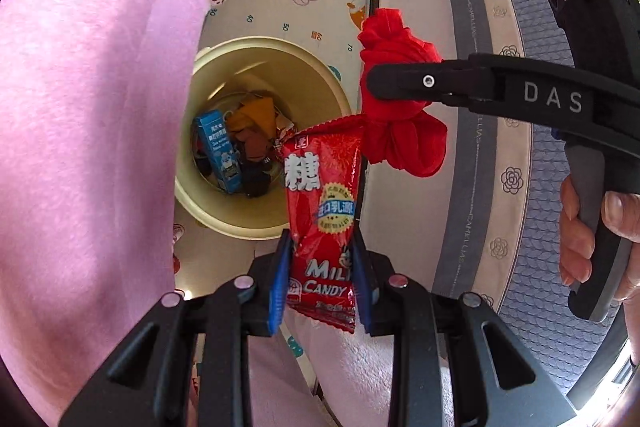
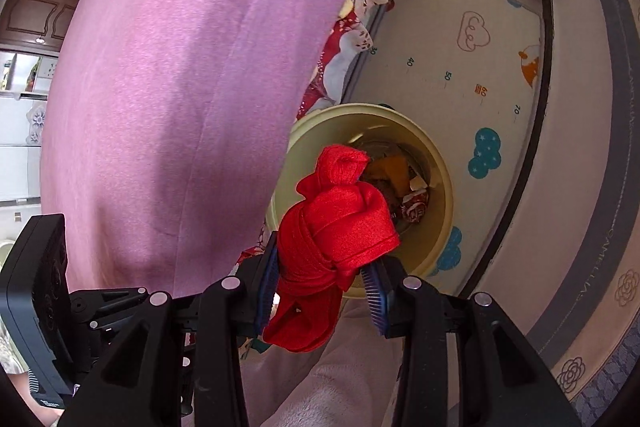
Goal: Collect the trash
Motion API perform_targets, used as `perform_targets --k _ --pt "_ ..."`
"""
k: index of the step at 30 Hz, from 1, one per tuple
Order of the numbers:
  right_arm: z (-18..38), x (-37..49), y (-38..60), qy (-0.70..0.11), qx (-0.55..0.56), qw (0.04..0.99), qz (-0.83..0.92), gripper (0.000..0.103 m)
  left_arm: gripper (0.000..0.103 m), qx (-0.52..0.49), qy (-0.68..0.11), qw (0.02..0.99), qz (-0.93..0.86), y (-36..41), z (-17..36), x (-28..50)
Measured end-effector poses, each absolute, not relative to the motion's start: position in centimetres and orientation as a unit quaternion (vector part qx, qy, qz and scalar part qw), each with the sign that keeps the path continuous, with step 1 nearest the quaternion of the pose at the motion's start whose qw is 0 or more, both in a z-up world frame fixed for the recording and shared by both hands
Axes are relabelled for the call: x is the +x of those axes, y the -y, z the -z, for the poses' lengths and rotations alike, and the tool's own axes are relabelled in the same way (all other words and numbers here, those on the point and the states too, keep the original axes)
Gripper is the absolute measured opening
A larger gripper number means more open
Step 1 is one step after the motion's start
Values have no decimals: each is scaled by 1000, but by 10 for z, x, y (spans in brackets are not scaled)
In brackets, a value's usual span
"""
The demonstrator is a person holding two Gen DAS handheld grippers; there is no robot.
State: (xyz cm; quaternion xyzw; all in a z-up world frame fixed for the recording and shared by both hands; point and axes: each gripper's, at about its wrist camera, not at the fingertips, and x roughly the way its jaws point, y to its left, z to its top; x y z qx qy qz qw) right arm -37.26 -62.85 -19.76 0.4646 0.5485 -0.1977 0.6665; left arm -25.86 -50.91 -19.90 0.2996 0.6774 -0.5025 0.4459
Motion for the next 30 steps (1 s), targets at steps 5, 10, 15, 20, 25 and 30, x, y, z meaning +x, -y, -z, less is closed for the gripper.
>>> perform_targets --k 5,10,15,20,25,30 --pt "229 -383 637 -551 485 650 197 44 32 306 -691 424 500 525 234 -265" --pt "247 -389 642 -544 513 637 188 54 68 340 -671 431 499 534 253 -268" --pt "258 -386 646 -559 505 632 183 53 69 363 -671 428 484 535 266 -270" --pt "262 -384 650 -564 503 630 178 53 69 364 -675 436 471 537 271 -268" --pt "259 -381 653 -567 495 636 172 53 69 357 -674 441 472 539 274 -270" --pt "250 -381 654 -568 487 641 171 53 69 349 -673 450 473 539 266 -271"
